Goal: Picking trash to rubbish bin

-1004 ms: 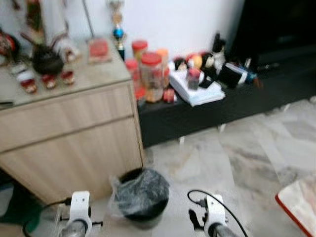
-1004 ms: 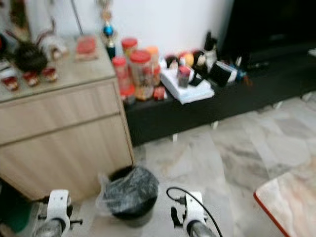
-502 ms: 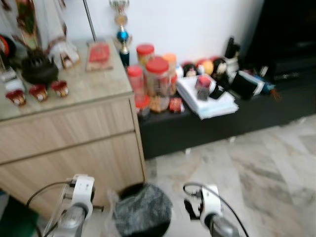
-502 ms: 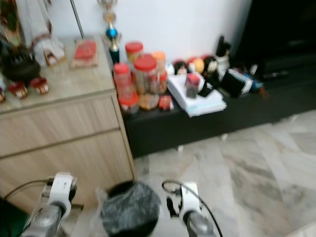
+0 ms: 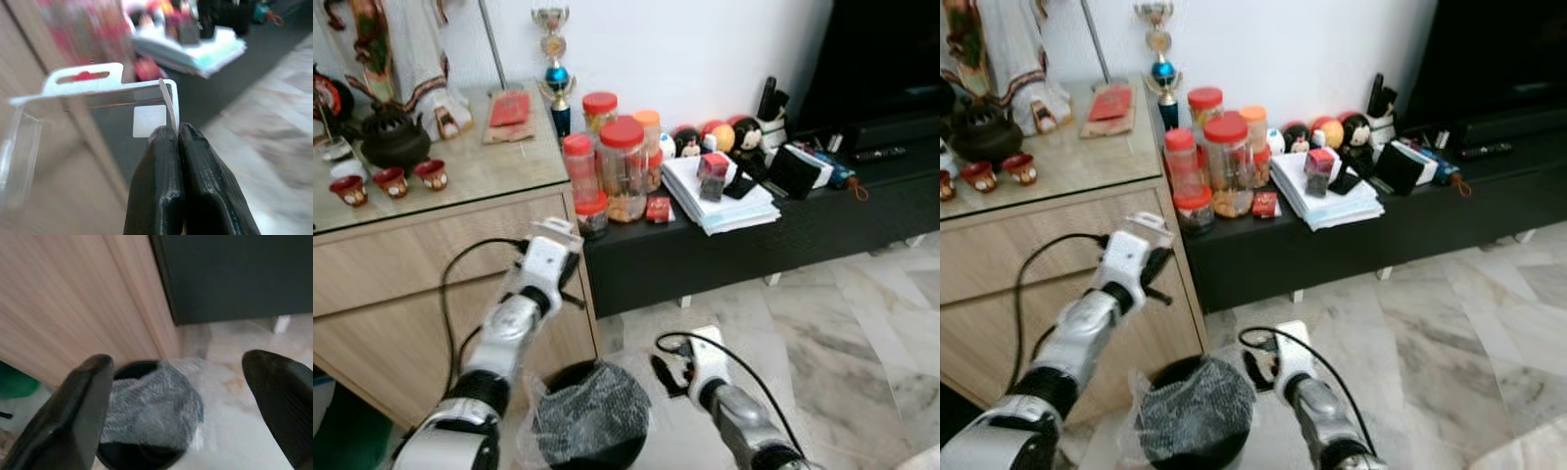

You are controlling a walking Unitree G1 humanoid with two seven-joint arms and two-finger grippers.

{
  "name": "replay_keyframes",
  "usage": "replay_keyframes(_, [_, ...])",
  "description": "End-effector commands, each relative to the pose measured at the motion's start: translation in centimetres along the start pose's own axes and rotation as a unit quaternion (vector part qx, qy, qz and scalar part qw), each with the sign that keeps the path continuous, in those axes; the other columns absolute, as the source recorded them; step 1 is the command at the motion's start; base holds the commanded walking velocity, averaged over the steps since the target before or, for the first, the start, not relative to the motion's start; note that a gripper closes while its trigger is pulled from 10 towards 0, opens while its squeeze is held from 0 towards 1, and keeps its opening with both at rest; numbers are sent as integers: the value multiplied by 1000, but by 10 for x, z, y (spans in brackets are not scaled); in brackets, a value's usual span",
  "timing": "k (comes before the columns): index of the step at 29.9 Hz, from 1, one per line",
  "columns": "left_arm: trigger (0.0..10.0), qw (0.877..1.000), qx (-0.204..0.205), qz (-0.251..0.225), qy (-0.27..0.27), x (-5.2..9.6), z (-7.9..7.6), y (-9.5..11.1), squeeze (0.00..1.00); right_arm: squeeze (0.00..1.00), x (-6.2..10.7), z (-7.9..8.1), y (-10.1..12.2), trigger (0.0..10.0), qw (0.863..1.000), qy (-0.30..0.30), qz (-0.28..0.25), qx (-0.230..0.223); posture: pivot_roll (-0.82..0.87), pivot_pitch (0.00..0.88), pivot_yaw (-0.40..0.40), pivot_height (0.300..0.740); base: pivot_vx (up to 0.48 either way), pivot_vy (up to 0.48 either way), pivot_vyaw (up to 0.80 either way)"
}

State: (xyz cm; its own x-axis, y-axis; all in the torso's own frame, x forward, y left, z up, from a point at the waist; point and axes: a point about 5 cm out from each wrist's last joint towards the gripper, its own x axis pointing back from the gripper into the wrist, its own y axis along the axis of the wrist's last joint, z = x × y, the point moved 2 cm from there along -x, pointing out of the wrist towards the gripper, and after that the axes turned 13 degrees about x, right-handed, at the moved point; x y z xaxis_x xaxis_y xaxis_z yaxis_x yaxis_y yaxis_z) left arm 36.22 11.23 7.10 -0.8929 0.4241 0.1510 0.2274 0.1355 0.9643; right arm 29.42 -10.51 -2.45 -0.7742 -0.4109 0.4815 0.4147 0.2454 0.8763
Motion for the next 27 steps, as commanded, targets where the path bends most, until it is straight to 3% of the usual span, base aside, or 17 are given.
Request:
replay_keyframes(1, [10000, 999, 30, 25, 3, 0, 2, -7, 0, 0, -5, 1, 17, 10000, 999, 11, -30, 13, 53, 5, 58, 740, 0, 0, 0])
replay_keyframes(4, [10000, 998, 44, 33, -5, 0, -3, -11, 0, 0, -5, 2, 19, 10000, 999, 14, -35, 17, 51, 6, 59, 740, 0, 0, 0])
replay_keyframes(5, [10000, 997, 64, 45, -20, -3, -13, -17, 0, 0, -6, 3, 20, 10000, 999, 16, -38, 18, 52, 8, 56, 740, 0, 0, 0])
replay_keyframes(8, [10000, 995, 83, 57, -28, -4, -22, -25, 0, 0, -6, 4, 21, 10000, 999, 21, -41, 18, 48, 10, 53, 740, 0, 0, 0])
replay_keyframes(15, [10000, 994, 89, 69, -8, 1, -14, -35, 0, 0, -6, 7, 22, 10000, 998, 31, -49, 21, 45, 15, 51, 740, 0, 0, 0])
replay_keyframes(16, [10000, 994, 90, 68, -1, 2, -10, -34, 306, 0, -6, 8, 22, 10000, 998, 32, -49, 22, 45, 15, 51, 740, 0, 0, 0])
replay_keyframes(17, [10000, 994, 91, 67, 1, 3, -9, -34, 1000, 0, -6, 8, 22, 10000, 998, 33, -49, 22, 44, 16, 51, 740, 0, 0, 0])
replay_keyframes(27, [10000, 994, 95, 60, 3, 2, -6, -30, 1000, 0, -5, 8, 21, 10000, 998, 32, -49, 22, 43, 17, 44, 740, 0, 0, 0])
